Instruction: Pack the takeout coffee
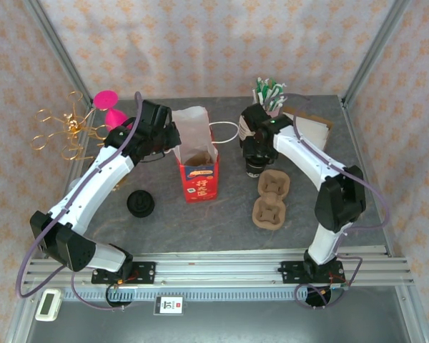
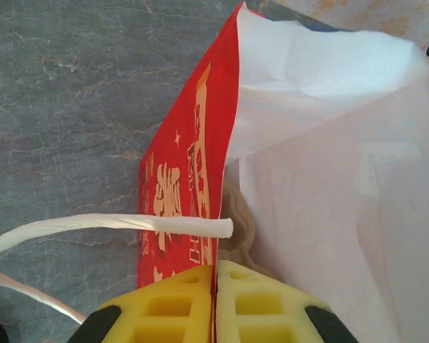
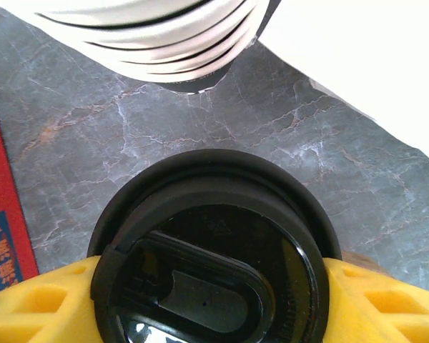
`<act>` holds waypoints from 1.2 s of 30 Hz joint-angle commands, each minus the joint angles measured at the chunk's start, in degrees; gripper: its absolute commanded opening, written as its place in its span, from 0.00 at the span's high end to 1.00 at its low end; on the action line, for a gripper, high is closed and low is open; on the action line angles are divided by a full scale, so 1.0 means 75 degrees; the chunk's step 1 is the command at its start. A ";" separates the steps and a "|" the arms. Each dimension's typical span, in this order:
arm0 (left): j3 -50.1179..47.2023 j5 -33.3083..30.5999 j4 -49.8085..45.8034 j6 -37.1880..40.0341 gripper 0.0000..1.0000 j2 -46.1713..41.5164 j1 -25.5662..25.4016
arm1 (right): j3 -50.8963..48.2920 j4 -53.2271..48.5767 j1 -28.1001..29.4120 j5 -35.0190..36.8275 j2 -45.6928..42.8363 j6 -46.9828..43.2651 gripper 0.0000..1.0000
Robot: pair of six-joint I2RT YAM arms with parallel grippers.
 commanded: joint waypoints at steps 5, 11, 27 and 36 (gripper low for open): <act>-0.0121 0.0168 0.0434 -0.0223 0.95 -0.0204 0.0077 | 0.0321 -0.0948 0.0007 0.0159 -0.0811 -0.0099 0.36; -0.0077 0.0151 0.0453 -0.0229 1.00 -0.0114 0.0114 | 0.0804 -0.1660 0.0116 0.0048 -0.1053 -0.0174 0.36; 0.0641 0.0065 0.0168 0.0304 1.00 0.0415 0.0338 | 0.2434 -0.2411 0.0746 -0.0321 -0.1383 0.0264 0.36; 0.1250 0.0168 -0.0136 0.0691 1.00 0.0864 0.0381 | 0.3003 -0.2633 0.1051 -0.0531 -0.1599 0.0564 0.36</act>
